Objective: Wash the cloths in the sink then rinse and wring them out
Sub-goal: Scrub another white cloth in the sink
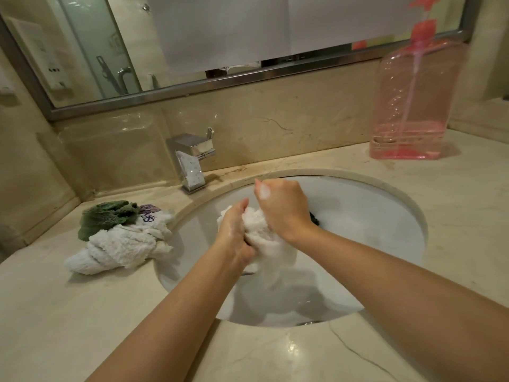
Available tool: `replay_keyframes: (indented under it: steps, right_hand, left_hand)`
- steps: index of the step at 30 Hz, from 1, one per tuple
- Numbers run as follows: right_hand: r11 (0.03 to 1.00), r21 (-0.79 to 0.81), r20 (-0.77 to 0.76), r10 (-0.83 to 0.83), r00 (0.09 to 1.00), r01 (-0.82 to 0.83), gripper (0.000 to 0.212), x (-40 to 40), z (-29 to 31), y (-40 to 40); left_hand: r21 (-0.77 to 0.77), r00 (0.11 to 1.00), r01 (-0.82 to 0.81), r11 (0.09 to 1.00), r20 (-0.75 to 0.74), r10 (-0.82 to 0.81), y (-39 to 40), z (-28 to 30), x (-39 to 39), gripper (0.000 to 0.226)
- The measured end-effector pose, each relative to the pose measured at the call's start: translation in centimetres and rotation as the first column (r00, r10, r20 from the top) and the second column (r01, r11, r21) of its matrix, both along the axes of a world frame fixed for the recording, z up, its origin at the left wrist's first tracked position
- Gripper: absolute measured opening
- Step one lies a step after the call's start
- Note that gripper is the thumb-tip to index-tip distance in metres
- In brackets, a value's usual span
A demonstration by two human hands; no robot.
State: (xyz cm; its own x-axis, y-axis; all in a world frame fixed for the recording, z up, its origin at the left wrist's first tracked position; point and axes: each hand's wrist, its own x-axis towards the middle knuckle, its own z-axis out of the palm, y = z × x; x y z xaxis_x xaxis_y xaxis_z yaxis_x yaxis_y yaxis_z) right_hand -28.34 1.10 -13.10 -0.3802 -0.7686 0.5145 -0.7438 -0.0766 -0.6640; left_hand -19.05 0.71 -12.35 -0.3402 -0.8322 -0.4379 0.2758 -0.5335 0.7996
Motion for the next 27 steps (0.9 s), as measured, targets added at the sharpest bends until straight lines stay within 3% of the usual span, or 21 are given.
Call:
replay_keyframes:
  steps: [2, 4, 6, 9, 11, 13, 18, 20, 22, 25, 27]
  right_hand:
    - [0.999, 0.003, 0.135, -0.033, 0.990, 0.033, 0.050, -0.9, 0.4, -0.1]
    - [0.996, 0.064, 0.418, -0.090, 0.904, 0.070, 0.048, -2.3, 0.7, -0.7]
    - [0.989, 0.141, 0.658, -0.126, 0.743, 0.043, 0.040, -3.6, 0.4, -0.9]
    - [0.982, 0.177, 0.867, -0.126, 0.482, -0.062, 0.037, -4.5, -0.1, -0.8]
    - [0.991, 0.095, 0.934, -0.054, 0.354, -0.098, 0.038, -4.8, 0.1, -0.8]
    - [0.981, 0.015, 0.954, 0.044, 0.297, -0.194, 0.043, -4.6, 0.4, -0.7]
    - [0.800, 0.195, 0.918, 0.055, 0.394, -0.567, 0.081, -2.5, -1.2, -0.9]
    - [0.695, 0.264, 0.922, 0.023, 0.388, -0.669, 0.086, -1.8, -1.5, -0.5]
    - [0.651, 0.250, 0.913, 0.088, 0.398, -0.717, 0.075, -1.6, -1.4, -0.1]
    - [0.774, 0.215, 0.864, 0.133, 0.486, -0.595, 0.051, -1.3, -1.2, -0.1]
    - [0.914, 0.248, 0.769, 0.016, 0.639, -0.321, 0.047, -0.8, -0.8, -0.2]
  left_hand:
    - [-0.009, 0.994, 0.082, 0.997, 0.078, -0.081, -0.4, -0.1, 0.2, 0.039]
    - [-0.031, 0.966, 0.178, 0.984, 0.197, -0.169, -0.4, 0.1, 0.5, 0.040]
    - [-0.063, 0.934, 0.249, 0.966, 0.279, -0.223, -0.2, 0.1, 0.7, 0.041]
    - [-0.153, 0.901, 0.292, 0.944, 0.376, -0.218, -0.1, -0.4, 0.3, 0.035]
    - [-0.195, 0.937, 0.220, 0.956, 0.315, -0.152, -0.1, -0.5, 0.1, 0.031]
    - [-0.179, 0.984, 0.069, 0.981, 0.172, -0.038, -0.6, -0.4, 0.1, 0.036]
    - [-0.106, 0.961, -0.262, 0.959, -0.121, 0.249, -1.8, -0.5, 0.6, 0.073]
    - [-0.024, 0.919, -0.351, 0.936, -0.199, 0.339, -2.2, -0.4, 0.9, 0.058]
    - [0.057, 0.882, -0.374, 0.926, -0.287, 0.374, -2.6, -0.1, 1.0, 0.045]
    - [0.096, 0.849, -0.377, 0.921, -0.363, 0.385, -2.6, -0.1, 1.4, 0.053]
    - [0.037, 0.872, -0.396, 0.918, -0.297, 0.388, -2.5, -0.3, 1.5, 0.057]
